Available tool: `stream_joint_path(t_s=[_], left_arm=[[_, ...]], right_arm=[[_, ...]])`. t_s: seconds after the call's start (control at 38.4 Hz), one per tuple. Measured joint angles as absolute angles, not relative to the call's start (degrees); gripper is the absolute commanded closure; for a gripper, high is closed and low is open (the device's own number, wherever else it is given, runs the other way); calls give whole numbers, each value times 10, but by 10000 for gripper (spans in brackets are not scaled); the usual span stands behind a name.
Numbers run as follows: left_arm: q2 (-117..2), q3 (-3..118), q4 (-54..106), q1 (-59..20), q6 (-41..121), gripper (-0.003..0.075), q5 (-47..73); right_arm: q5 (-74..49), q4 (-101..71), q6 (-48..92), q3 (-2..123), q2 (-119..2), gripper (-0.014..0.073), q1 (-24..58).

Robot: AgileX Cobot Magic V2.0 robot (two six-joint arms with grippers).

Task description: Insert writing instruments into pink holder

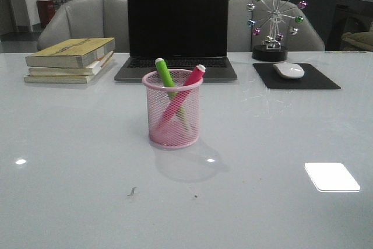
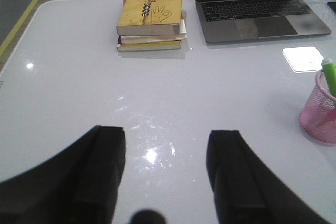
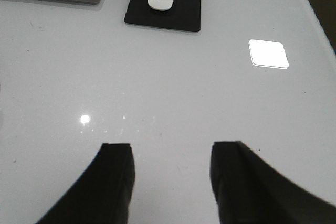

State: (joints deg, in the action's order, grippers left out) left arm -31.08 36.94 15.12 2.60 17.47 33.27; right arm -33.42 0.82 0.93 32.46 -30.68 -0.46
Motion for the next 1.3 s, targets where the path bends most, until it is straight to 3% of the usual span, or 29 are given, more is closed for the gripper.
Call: stream_joint_path(t_s=[0.86,0.96,1.2,1.3], left_arm=[[-300,358,153,26,175,318,334],[-300,358,153,26,175,318,334],[-300,358,153,26,175,318,334],[-300,358,153,26,175,318,334]], right_arm=[[-333,8,9,325,-307,158,-5],[-332,8,9,325,-307,232,-5],[-332,8,9,325,-307,492,-5],[-332,8,9,325,-307,545,-5]])
